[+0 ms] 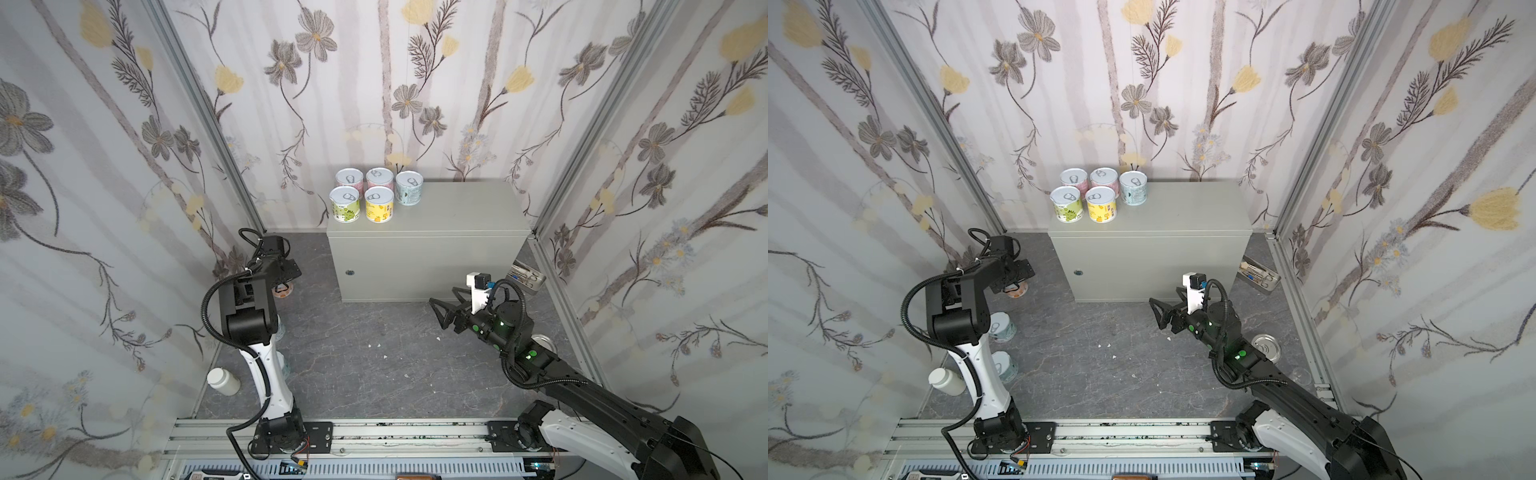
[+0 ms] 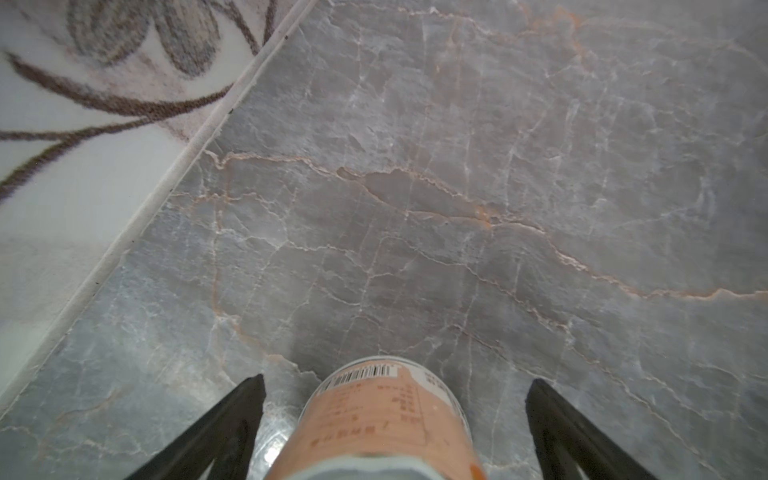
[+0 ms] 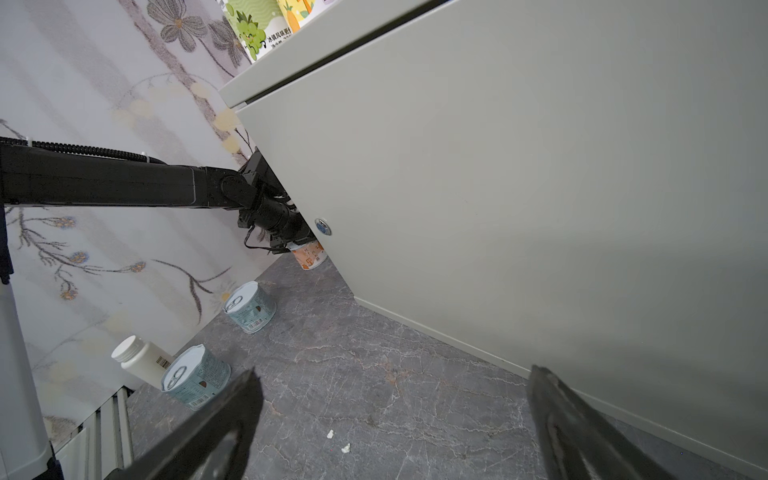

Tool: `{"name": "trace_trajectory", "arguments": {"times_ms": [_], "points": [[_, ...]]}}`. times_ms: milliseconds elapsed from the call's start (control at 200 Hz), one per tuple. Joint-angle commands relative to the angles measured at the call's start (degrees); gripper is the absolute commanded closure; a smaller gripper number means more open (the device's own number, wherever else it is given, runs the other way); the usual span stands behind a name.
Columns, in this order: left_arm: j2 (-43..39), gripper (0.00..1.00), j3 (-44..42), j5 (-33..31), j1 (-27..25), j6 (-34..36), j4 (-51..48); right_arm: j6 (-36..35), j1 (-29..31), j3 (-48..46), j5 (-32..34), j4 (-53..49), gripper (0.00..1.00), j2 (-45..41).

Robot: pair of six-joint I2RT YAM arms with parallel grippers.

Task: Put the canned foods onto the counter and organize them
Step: 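Close the left gripper on the orange-labelled can and lift it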

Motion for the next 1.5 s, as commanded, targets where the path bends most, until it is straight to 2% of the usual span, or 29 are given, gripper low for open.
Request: {"name": "trace_trajectory", "arguments": {"times_ms": [0,195,390,520,809,949,1044,1224,1409,1499], "points": [[0.7,0.03,0.4,0.3,0.0,-0.4,1.0,0.4,0.0,0.0,0.2,2.6,0.00,0.4],[0.8,0.10,-0.5,0.2,-0.3,0.1,1.0,0.5,0.0,0.0,0.2,2.8,0.00,0.8],[-0.6,0.24,-2.3,-0.7,-1.2,1.4,1.0,0.5,0.1,0.1,0.0,2.6,0.00,0.8],[-2.3,0.30,-3.9,-1.4,-1.9,2.2,1.0,0.5,0.0,0.0,0.0,2.5,0.00,0.6],[-9.0,0.33,-8.2,-1.1,-4.8,3.3,-0.1,0.5,0.2,0.2,-0.2,2.1,0.00,0.4],[-13.3,0.33,-10.9,-1.2,-8.0,3.9,-1.6,0.4,0.3,0.5,-0.3,1.5,0.00,0.2],[-17.4,0.34,-16.0,-1.3,-10.3,3.1,-1.7,0.0,0.4,0.6,0.1,1.0,0.00,-0.5],[-28.3,0.34,-23.9,-0.5,-15.6,1.0,-1.9,-0.9,0.3,0.7,2.0,-0.4,0.00,-3.5],[-41.3,0.35,-32.6,0.1,-23.6,-4.0,-2.9,-0.4,-0.1,2.4,1.5,-3.1,0.00,-4.7],[-45.3,0.35,-36.3,0.1,-29.2,-7.3,-3.2,0.8,-0.6,3.6,1.0,-4.7,0.00,-4.6]]}}
